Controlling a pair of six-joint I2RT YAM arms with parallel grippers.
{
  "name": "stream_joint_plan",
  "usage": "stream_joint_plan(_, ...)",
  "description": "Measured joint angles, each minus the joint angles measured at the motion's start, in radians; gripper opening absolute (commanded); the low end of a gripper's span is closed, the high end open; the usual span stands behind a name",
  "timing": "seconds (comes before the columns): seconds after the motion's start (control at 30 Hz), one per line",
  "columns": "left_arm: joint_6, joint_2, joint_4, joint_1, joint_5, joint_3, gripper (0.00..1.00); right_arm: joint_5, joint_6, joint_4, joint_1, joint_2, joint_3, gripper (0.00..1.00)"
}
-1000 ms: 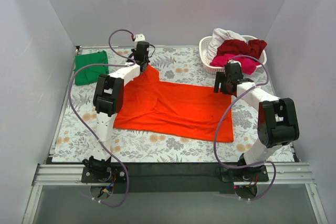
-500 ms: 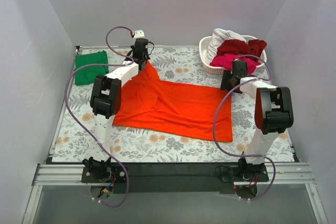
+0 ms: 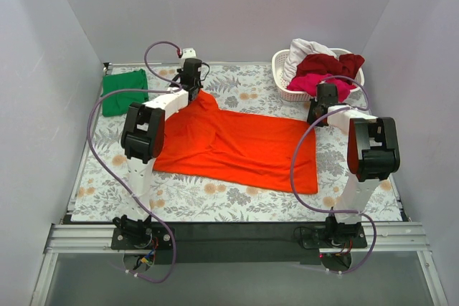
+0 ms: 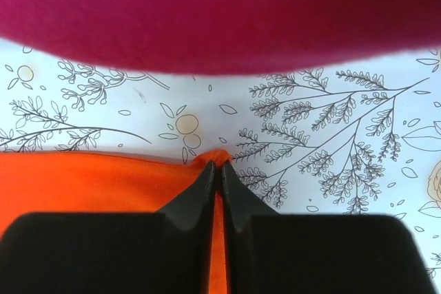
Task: Fold and stack the t-shirts
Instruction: Fold the tshirt
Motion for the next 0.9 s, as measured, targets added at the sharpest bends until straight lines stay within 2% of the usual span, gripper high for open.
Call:
stream_joint_plan(0.23, -0.028, -0.129, 0.047, 0.0, -0.001, -0.167, 0.0, -0.026, -0.002, 0.009, 0.0, -0.039, -0.024, 0.01)
stream_joint_plan(0.53, -0.097, -0.415, 0.128, 0.001, 0.006, -0.356, 0.0, -0.082, -0.012, 0.043, 0.035, -0.333, -0.153, 0.01)
stream_joint_plan(0.9, -0.203, -0.733, 0.134, 0.001, -0.035, -0.789, 0.0, -0.058, -0.015, -0.019, 0.196, -0.552, -0.329, 0.01)
